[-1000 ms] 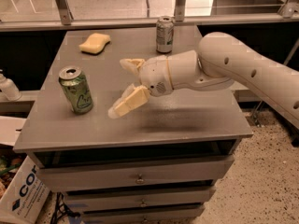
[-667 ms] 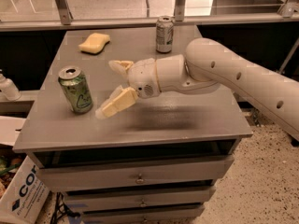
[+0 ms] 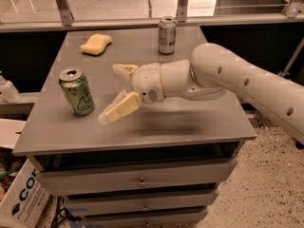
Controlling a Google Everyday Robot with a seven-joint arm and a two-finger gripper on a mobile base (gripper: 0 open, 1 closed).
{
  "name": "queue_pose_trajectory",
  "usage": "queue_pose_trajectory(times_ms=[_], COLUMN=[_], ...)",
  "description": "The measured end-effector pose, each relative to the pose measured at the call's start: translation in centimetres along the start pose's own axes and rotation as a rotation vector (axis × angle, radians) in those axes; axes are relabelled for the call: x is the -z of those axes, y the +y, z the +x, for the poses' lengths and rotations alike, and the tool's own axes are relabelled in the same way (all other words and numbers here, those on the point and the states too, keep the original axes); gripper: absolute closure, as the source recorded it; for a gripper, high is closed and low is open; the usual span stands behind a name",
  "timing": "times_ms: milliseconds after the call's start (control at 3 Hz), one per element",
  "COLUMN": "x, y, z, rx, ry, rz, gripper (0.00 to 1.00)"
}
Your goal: Move green can near 7up can
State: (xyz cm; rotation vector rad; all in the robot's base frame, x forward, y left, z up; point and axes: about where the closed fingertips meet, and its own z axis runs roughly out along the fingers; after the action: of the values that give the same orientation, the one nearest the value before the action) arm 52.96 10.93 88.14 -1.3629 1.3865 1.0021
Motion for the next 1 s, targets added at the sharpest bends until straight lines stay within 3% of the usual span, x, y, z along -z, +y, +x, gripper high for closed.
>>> queue_pose_trajectory(times_ms=[667,1000], x=[-2.8,-4.5], y=[0.3,-0.8], z=[0.3,0.1], rx=[-0.021,-0.008], ry=[-0.026,-0.041], rz=[0.071,0.093], gripper=[0.0,0.0])
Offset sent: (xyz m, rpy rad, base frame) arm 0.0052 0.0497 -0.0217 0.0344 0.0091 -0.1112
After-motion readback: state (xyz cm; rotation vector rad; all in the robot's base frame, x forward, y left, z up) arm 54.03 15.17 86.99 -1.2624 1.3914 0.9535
